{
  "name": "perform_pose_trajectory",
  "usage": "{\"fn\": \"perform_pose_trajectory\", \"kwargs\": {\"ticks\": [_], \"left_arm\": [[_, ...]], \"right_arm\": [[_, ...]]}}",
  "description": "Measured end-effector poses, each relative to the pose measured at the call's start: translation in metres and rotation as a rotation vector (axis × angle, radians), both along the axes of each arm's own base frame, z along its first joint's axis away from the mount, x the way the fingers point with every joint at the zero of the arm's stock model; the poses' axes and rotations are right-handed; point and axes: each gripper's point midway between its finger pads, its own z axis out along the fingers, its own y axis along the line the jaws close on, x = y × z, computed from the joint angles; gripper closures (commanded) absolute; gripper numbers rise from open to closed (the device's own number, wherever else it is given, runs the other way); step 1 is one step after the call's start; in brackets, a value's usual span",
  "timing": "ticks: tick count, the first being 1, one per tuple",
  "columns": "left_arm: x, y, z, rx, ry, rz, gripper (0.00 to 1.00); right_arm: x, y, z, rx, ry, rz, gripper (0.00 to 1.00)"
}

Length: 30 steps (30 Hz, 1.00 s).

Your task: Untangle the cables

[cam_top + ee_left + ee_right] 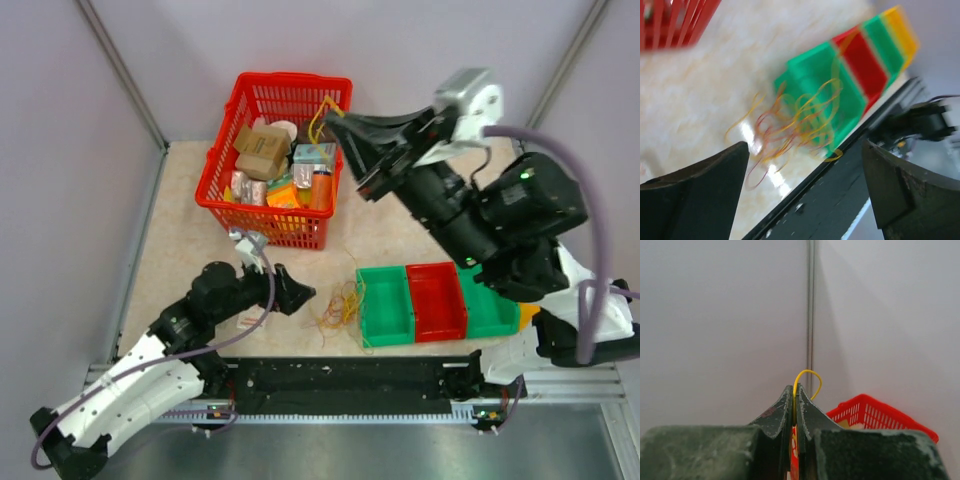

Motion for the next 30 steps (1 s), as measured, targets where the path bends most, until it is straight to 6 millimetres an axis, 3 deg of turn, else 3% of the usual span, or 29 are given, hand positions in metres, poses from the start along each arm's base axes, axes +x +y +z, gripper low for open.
{"fn": "perform_pose_trajectory", "kwargs": {"ticks": [4,8,10,14,20,22,25,29,30], "left_arm": [[-0.008,-0.012,0.091,-0.123,-0.217,-0.123,0.01],[-0.001,-0.026,0.142,-0.15,-0.344,-0.186,0.01],[0.01,-0.032,0.146,-0.126,-0.364,-0.182,0.01],[0.025,-0.04,0.132,-0.074,-0.353,-0.176,0.02],[0.028,-0.066,0.121,-0.085,-0.33,-0.26,0.05],[0.029,-0.072,0.121,-0.092,-0.333,-0.273,0.15],[0.035,-0.078,0.117,-0.088,-0.33,-0.268,0.42],[0.056,-0.08,0.105,-0.025,-0.312,-0.203,0.99],[0.06,-0.079,0.105,-0.008,-0.318,-0.191,1.0]], "right_arm": [[0.001,0.036,-0.034,-0.108,0.027,0.02,1.0],[-0.002,0.043,-0.038,-0.118,0.038,0.047,1.0],[-0.004,0.04,-0.031,-0.097,0.04,0.06,1.0],[-0.008,0.033,-0.018,-0.052,0.043,0.087,1.0],[-0.012,0.031,-0.011,-0.024,0.047,0.115,1.0],[-0.012,0.033,-0.011,-0.023,0.048,0.121,1.0],[-0.014,0.034,-0.012,-0.018,0.055,0.137,1.0],[-0.016,0.036,-0.016,-0.017,0.068,0.15,1.0],[-0.015,0.037,-0.021,-0.029,0.072,0.151,1.0]]}}
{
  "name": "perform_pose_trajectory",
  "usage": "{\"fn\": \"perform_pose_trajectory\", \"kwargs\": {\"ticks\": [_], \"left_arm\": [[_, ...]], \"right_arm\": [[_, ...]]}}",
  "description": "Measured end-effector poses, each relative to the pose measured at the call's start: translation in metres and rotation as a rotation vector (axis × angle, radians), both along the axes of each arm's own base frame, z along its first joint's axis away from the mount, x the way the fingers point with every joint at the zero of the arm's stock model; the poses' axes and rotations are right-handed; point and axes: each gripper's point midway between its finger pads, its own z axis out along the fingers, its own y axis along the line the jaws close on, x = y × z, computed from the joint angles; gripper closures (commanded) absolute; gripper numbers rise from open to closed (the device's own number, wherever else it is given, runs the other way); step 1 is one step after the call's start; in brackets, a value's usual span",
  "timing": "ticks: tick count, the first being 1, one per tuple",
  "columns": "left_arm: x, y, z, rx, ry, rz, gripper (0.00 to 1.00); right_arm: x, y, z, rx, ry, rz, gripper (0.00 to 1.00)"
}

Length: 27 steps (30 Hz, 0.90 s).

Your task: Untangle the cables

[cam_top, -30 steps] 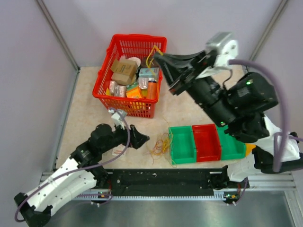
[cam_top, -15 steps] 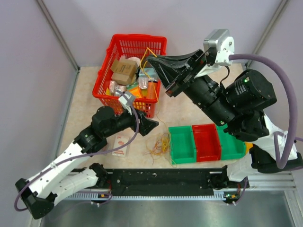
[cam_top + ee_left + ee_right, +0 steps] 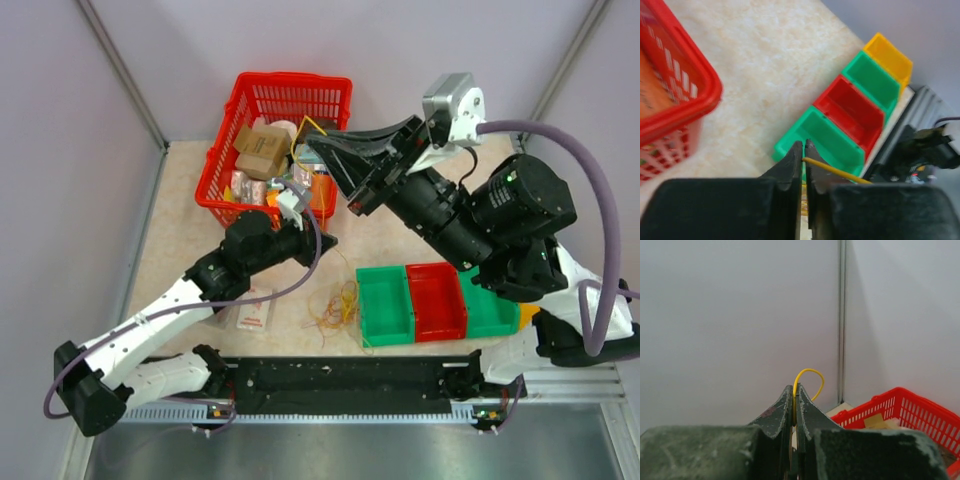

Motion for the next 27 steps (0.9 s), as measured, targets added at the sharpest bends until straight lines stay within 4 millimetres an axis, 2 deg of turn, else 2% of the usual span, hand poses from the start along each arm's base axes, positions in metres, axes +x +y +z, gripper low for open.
{"fn": "perform_pose_trajectory", "kwargs": {"ticks": [2,4,6,8,9,10,12,15,17,19,27], "left_arm": [[0.007,0.005,0.008,0.022,-0.029,0.034,1.0],[0.011,0.011,0.03,0.029,-0.086,0.06,1.0],[0.011,0.019,0.064,0.019,-0.152,0.081,1.0],[0.005,0.031,0.11,-0.022,-0.229,0.102,1.0],[0.0,0.037,0.13,-0.047,-0.258,0.108,1.0],[-0.008,0.048,0.157,-0.088,-0.298,0.123,1.0],[-0.02,0.06,0.187,-0.134,-0.336,0.132,1.0],[-0.038,0.071,0.223,-0.179,-0.342,0.116,1.0],[-0.042,0.067,0.232,-0.202,-0.325,0.088,1.0],[-0.046,0.063,0.224,-0.198,-0.279,0.063,1.0],[-0.046,0.049,0.181,-0.15,-0.086,0.034,1.0]], "right_arm": [[0.0,0.001,-0.015,-0.029,0.012,0.002,1.0],[0.002,0.002,-0.038,-0.076,0.031,-0.003,1.0],[0.004,0.003,-0.067,-0.13,0.055,-0.018,1.0],[0.009,0.003,-0.097,-0.176,0.082,-0.049,1.0],[0.013,0.001,-0.116,-0.205,0.099,-0.073,1.0],[0.017,-0.002,-0.136,-0.233,0.119,-0.099,1.0],[0.025,-0.008,-0.176,-0.287,0.162,-0.149,1.0],[0.035,-0.015,-0.22,-0.332,0.224,-0.194,1.0],[0.038,-0.018,-0.24,-0.349,0.252,-0.202,1.0],[0.038,-0.019,-0.249,-0.351,0.271,-0.194,1.0],[0.051,-0.013,-0.246,-0.254,0.323,-0.076,0.97]]}}
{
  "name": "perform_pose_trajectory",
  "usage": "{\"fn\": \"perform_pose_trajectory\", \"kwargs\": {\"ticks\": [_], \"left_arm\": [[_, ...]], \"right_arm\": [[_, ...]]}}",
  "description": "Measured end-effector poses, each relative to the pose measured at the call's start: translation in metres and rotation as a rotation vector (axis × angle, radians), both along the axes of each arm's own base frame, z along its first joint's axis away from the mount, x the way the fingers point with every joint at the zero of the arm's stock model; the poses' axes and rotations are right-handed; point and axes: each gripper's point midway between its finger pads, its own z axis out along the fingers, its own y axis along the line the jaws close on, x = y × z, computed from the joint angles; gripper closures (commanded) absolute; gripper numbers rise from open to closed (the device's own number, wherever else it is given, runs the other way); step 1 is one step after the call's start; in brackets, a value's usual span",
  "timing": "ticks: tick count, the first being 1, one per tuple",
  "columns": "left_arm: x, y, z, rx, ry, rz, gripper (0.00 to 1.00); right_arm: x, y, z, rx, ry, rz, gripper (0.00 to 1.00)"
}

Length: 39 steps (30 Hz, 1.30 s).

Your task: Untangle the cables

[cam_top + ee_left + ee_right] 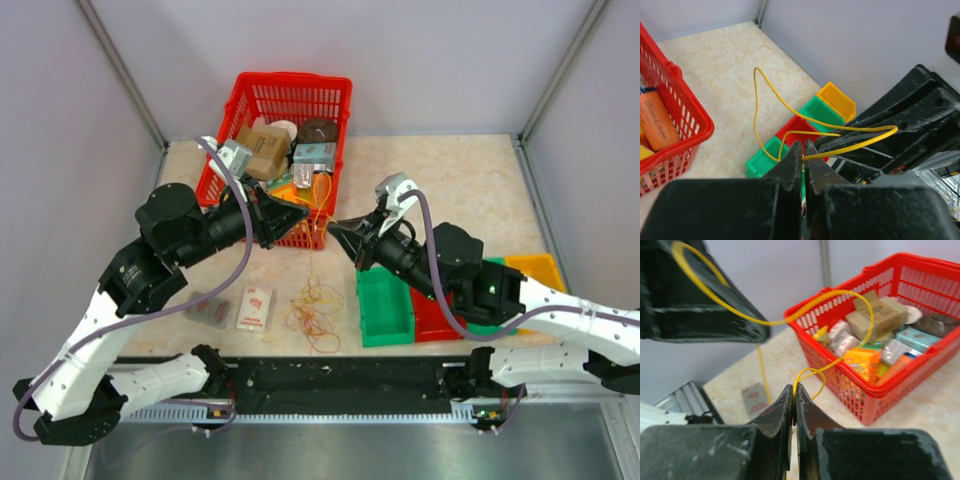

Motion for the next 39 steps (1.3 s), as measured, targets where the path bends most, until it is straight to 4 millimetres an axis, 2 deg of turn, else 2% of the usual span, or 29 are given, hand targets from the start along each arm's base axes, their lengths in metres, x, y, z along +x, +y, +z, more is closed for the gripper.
{"fn": "perform_pose_trajectory", "kwargs": {"ticks": [5,9,15,23,24,27,31,32,33,34,35,36,37,39], "left_arm": [[-0.001,-0.004,-0.019,0.009,0.071,-0.012,1.0],[-0.003,-0.006,-0.023,0.004,0.094,-0.022,1.0],[-0.005,-0.009,-0.034,0.012,0.128,-0.035,1.0],[-0.005,-0.009,-0.036,0.014,0.131,-0.035,1.0],[-0.005,-0.009,-0.036,0.014,0.131,-0.035,1.0],[-0.005,-0.009,-0.036,0.015,0.13,-0.035,1.0],[-0.004,-0.008,-0.039,0.025,0.134,-0.031,1.0],[-0.004,-0.008,-0.04,0.028,0.131,-0.029,0.92],[-0.002,-0.007,-0.04,0.032,0.126,-0.022,0.66],[0.0,-0.005,-0.04,0.038,0.116,-0.008,0.46],[0.002,-0.003,-0.041,0.048,0.107,0.009,0.35],[0.004,0.0,-0.043,0.058,0.098,0.027,0.13],[0.006,0.005,-0.046,0.063,0.092,0.051,0.04],[0.006,0.018,-0.061,0.084,0.079,0.099,0.04]], "right_arm": [[-0.015,0.02,0.001,0.034,0.0,0.128,0.94],[-0.021,0.033,-0.011,0.036,0.008,0.185,0.91],[-0.015,0.043,-0.027,0.028,0.029,0.197,0.84],[-0.001,0.044,-0.031,0.058,0.026,0.15,0.77],[0.001,0.046,-0.032,0.058,0.026,0.148,0.79],[0.003,0.053,-0.039,0.041,0.032,0.149,1.0],[0.005,0.06,-0.049,0.024,0.048,0.148,1.0],[0.006,0.06,-0.05,0.024,0.05,0.142,1.0],[0.007,0.059,-0.05,0.026,0.051,0.133,1.0],[0.009,0.058,-0.05,0.029,0.056,0.122,1.0],[0.011,0.057,-0.05,0.033,0.06,0.109,1.0],[0.012,0.056,-0.05,0.036,0.066,0.1,1.0],[0.014,0.055,-0.05,0.043,0.075,0.086,1.0],[0.017,0.052,-0.05,0.055,0.096,0.057,1.0]]}}
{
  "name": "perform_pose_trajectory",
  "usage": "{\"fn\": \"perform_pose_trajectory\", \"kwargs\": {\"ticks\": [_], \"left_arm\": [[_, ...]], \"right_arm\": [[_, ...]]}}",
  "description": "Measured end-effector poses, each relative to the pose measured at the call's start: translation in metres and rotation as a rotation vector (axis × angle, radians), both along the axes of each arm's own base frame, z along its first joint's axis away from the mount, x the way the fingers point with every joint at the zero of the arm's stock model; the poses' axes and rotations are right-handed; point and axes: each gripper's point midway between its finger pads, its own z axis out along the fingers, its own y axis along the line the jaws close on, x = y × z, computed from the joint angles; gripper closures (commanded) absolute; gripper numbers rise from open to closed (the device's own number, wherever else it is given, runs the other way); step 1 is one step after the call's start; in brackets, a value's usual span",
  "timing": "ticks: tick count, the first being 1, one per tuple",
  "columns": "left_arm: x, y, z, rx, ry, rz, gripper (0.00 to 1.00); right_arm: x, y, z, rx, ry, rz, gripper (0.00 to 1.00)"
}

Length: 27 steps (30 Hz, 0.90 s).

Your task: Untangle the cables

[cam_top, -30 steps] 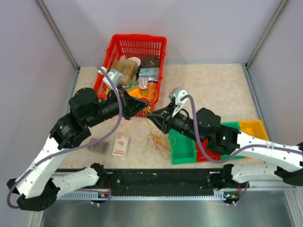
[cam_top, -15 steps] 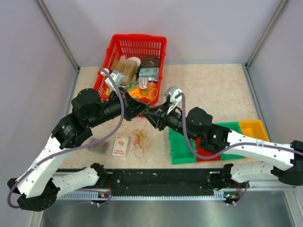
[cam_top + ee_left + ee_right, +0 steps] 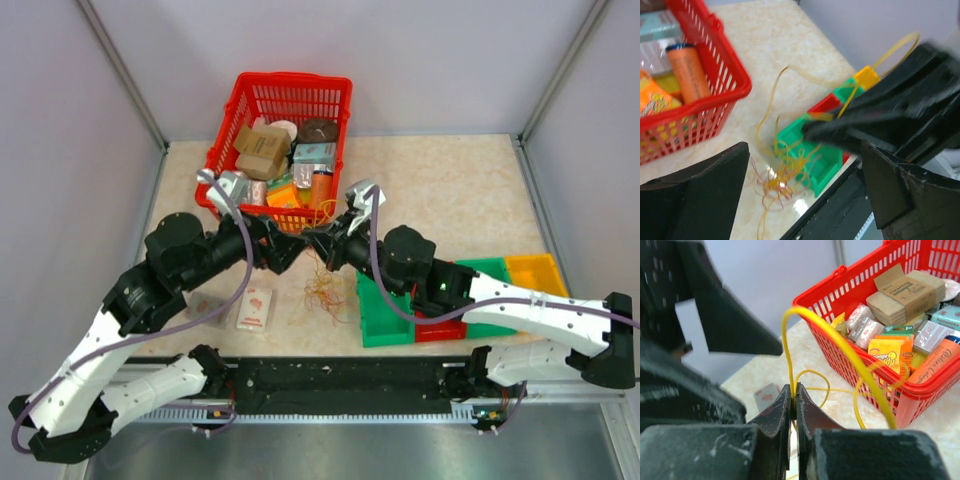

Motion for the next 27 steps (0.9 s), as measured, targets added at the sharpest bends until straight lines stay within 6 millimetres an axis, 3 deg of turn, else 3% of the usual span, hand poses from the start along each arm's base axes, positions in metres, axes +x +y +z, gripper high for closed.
{"fn": "perform_pose_trajectory", "kwargs": {"ticks": [5,9,13,16,22,24,27], "left_arm": [[-0.015,0.029,-0.05,0.036,-0.027,0.044,0.18],[-0.023,0.032,-0.093,0.051,-0.033,0.017,0.01],[-0.014,0.022,-0.144,0.119,0.037,0.009,0.03],[0.004,0.02,-0.174,0.175,0.091,0.074,0.28],[0.028,0.023,-0.218,0.202,0.191,0.221,0.94],[0.028,0.025,-0.23,0.182,0.218,0.25,1.0],[0.023,0.033,-0.259,0.189,0.276,0.288,1.0]], "right_arm": [[0.008,-0.002,0.018,0.067,0.061,-0.062,1.0],[0.007,-0.001,0.044,0.128,0.088,-0.06,1.0],[0.003,-0.002,0.066,0.19,0.11,-0.042,1.0],[-0.002,0.0,0.08,0.228,0.127,-0.01,1.0],[-0.011,0.001,0.104,0.257,0.149,0.039,1.0],[-0.013,-0.001,0.115,0.266,0.144,0.047,1.0],[-0.015,-0.008,0.141,0.292,0.115,0.052,1.0]]}}
